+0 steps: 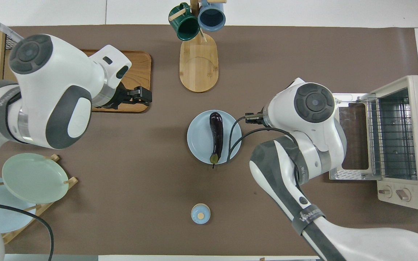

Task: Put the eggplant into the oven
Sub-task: 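Grasp the eggplant with the right gripper while the left gripper withdraws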

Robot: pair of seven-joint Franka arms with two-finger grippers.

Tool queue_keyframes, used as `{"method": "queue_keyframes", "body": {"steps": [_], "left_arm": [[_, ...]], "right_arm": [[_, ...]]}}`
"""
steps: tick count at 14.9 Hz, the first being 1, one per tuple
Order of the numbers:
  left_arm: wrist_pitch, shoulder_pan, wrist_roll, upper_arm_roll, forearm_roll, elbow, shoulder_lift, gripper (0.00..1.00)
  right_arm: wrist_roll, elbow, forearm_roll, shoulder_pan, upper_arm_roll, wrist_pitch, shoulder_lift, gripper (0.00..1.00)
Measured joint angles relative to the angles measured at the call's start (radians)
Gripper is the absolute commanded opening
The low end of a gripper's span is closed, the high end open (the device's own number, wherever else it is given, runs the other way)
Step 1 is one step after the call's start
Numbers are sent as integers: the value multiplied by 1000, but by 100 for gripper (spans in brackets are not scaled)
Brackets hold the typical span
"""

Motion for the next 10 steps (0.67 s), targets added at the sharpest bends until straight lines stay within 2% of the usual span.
{"method": "queue_keyframes", "body": {"steps": [1, 3, 4, 5, 6, 8, 10], "left_arm": [[-12, 26, 24, 1, 11, 5, -4, 100], [-46, 65, 66, 1, 54, 11, -18, 100], [-60, 80, 82, 1, 67, 13, -28, 100], [-77, 95, 99, 1, 73, 14, -42, 100], [-100, 110, 127, 2, 74, 15, -59, 100], [-153, 146, 183, 3, 75, 17, -98, 100], [-196, 177, 212, 5, 75, 17, -136, 100]], "right_arm": [[61, 69, 0, 44, 0, -55, 29, 59], [198, 277, -1, 130, 0, -196, 137, 66], [263, 374, -3, 166, 0, -236, 203, 71], [315, 447, -8, 197, 0, -245, 263, 71], [351, 492, -12, 221, -1, -233, 312, 71], [385, 515, -13, 252, -1, -188, 365, 69], [393, 507, -13, 269, -2, -155, 383, 58]]}}
